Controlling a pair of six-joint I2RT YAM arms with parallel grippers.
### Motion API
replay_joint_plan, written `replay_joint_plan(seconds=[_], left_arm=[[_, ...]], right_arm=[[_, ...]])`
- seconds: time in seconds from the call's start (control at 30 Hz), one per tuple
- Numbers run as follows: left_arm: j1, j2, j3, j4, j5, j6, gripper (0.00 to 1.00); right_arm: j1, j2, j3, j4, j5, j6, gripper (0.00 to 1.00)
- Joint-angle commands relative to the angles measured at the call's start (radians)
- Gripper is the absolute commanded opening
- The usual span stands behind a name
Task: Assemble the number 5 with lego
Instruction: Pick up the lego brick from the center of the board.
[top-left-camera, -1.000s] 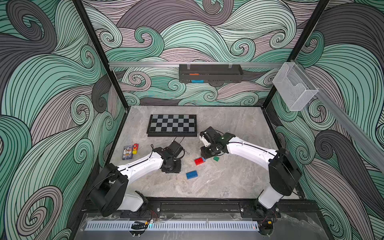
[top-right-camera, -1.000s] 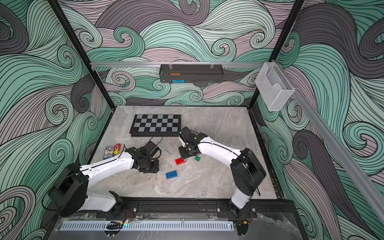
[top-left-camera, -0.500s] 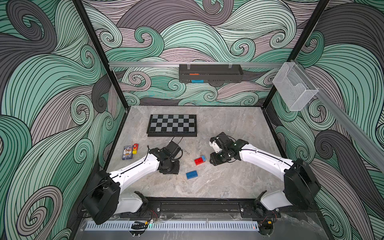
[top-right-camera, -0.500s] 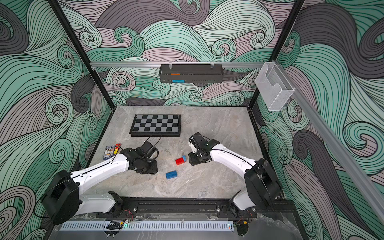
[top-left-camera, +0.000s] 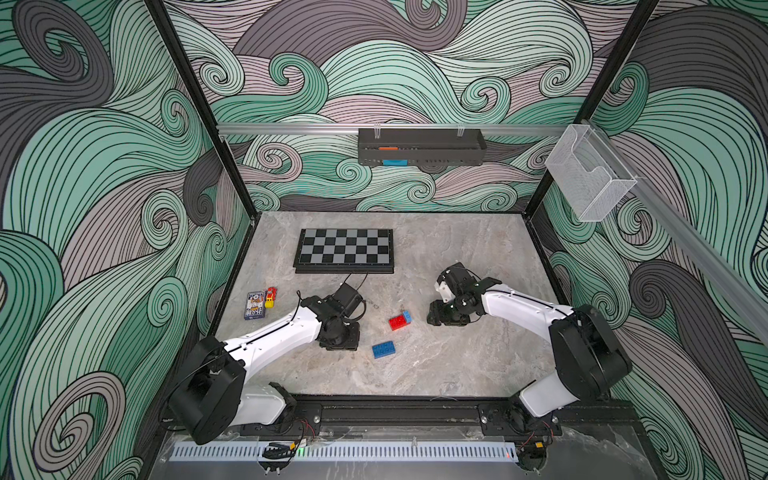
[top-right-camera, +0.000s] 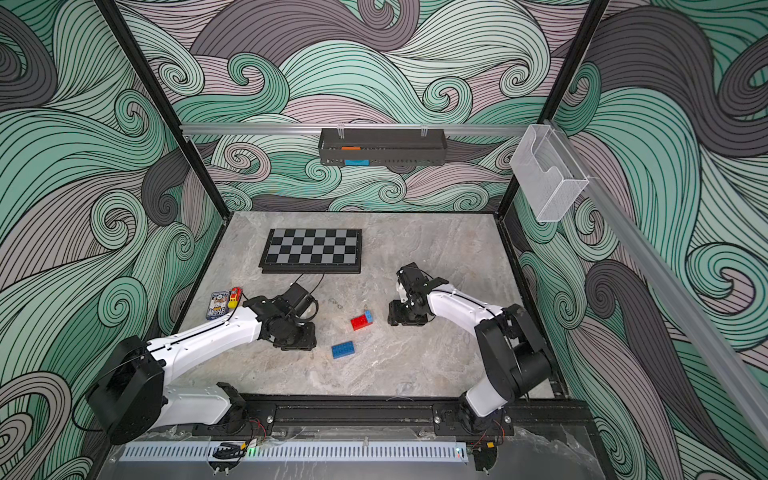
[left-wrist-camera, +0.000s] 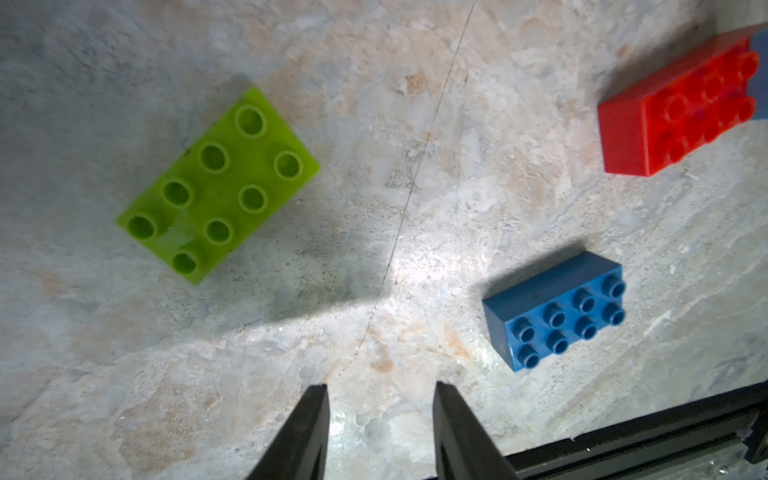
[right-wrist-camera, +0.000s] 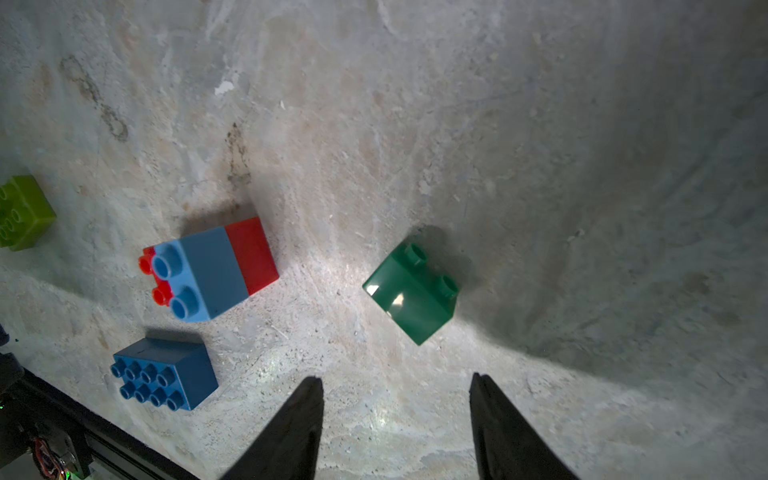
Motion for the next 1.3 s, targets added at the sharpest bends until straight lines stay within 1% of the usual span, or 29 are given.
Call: replay_joint_plan(seconds=[0.0,0.3,0.5,0.7,0.87,1.1,1.17,1.27], left_arm=[[0.004,0.014,0.022,0.007,0.008,0.005,0.45],[0.004,0.02,0.009,0.022,0.002,-0.003,0.45],[0.004,0.036,0.013,0.029,0.002,-0.003,0.45],[0.004,0.043,0.015,0.036,0.0,-0.001,0.44],[0.004,0.046,0.012,0.039,-0.001,-0.004,0.44],[0.004,0.032,0.005,0.036,-0.007,-0.006,0.44],[0.004,0.026,0.003,0.034,-0.012,-0.008,0.44],[0.005,0.019,0.004,0.037,-0.009,-0.009,0.44]], right_arm=[[0.001,0.037,-0.001,0.055,-0.042,0.044,0.6],[0.002,0.128,0.078,0.073,-0.052,0.032,0.59],[0.023,0.164,0.097,0.065,0.011,0.0,0.57],[0.097,0.187,0.094,0.04,0.146,-0.041,0.55],[0.111,0.202,0.083,0.042,0.198,-0.026,0.5],[0.118,0.218,0.087,0.046,0.213,-0.039,0.41],[0.119,0.216,0.081,0.047,0.212,-0.046,0.37],[0.119,0.199,0.073,0.046,0.208,-0.057,0.36]])
